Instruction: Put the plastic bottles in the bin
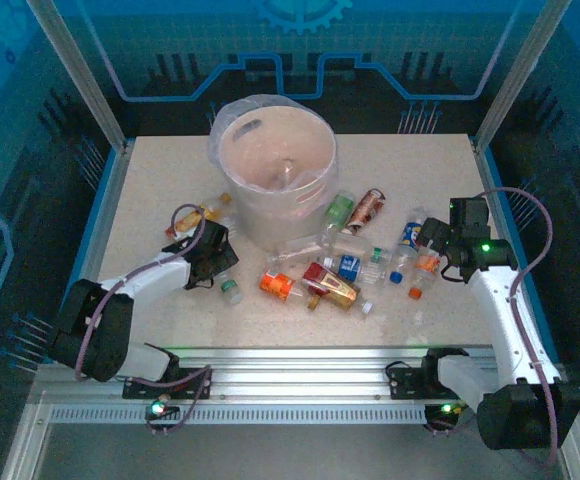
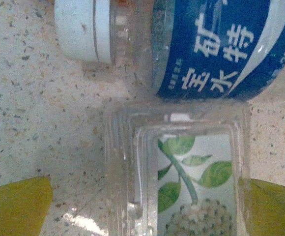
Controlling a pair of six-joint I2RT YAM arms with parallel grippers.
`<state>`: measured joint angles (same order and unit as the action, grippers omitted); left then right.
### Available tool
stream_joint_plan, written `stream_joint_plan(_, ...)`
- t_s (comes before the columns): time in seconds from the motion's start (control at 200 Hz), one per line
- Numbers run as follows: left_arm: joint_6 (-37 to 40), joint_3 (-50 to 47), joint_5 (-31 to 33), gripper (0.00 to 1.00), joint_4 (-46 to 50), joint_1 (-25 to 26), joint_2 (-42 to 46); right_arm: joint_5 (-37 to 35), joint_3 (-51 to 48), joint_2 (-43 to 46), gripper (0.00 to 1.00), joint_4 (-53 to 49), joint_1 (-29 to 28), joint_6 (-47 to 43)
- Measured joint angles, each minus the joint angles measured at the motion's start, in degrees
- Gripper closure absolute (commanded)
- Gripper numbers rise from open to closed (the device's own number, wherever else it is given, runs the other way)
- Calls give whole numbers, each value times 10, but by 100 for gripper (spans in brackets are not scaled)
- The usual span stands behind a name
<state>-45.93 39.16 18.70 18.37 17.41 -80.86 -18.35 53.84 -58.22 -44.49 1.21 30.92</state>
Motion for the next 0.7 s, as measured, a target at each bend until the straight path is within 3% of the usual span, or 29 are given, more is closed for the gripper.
stream_joint_plan(0.235, 10, 0, -19, 11, -38, -7, -38, 0, 0, -4, 0, 0, 0, 0)
stream_joint_plan(0.7, 7, 1, -16, 50, -47, -11, -51, 5, 0, -7, 0, 0, 0, 0)
